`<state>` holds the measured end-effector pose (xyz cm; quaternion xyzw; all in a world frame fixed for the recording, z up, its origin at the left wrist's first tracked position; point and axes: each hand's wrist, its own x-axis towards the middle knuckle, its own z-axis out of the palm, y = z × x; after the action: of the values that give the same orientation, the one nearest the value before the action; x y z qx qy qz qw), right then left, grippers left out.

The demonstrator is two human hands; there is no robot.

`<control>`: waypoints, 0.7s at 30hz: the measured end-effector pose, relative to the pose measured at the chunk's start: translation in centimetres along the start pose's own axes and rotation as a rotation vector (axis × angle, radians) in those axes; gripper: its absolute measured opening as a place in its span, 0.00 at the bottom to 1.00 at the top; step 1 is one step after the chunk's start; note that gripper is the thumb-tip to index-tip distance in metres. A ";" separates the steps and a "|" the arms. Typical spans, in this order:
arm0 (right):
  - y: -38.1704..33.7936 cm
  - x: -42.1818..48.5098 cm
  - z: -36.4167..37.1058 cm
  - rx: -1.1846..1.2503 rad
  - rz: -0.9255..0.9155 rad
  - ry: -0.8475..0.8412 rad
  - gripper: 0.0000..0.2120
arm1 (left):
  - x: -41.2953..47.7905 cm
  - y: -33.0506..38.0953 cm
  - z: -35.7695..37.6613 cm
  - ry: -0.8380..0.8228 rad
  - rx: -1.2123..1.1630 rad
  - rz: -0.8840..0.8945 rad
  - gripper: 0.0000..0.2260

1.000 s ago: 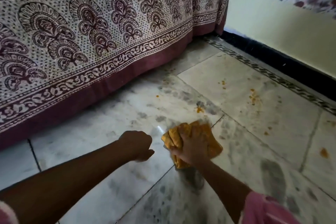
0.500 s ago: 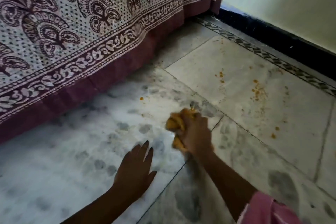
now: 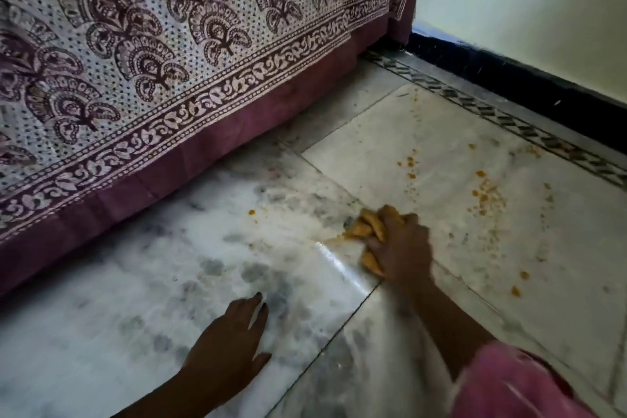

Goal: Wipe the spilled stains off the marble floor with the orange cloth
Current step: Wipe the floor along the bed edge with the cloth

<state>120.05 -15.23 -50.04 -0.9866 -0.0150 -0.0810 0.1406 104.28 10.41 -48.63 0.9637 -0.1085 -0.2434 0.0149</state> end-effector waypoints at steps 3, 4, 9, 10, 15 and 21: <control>-4.2 0.4 2.1 -0.043 -0.113 -0.132 0.24 | 0.5 0.5 -2.1 -0.045 0.076 0.037 0.36; -5.1 -0.8 2.8 -0.025 -0.178 -0.139 0.24 | 0.7 0.6 -2.5 -0.061 0.143 0.049 0.35; -4.2 -9.2 -1.1 0.097 -0.497 -0.181 0.31 | 1.9 2.2 -4.7 -0.176 0.114 -0.017 0.34; -2.1 -10.6 -2.0 0.097 -0.540 -0.171 0.29 | 2.4 2.4 -4.8 -0.151 0.128 -0.015 0.34; 7.9 -12.0 -3.3 0.044 -0.221 -0.149 0.37 | 3.5 2.5 -2.9 0.065 0.093 -0.047 0.39; 2.7 -1.1 -2.9 0.008 -0.047 -0.024 0.22 | 4.1 1.3 0.1 0.189 0.036 0.041 0.41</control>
<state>118.67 -18.67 -48.19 -0.9863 -0.0400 -0.0721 0.1426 107.50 8.25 -50.49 0.9801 -0.1305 -0.1490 0.0126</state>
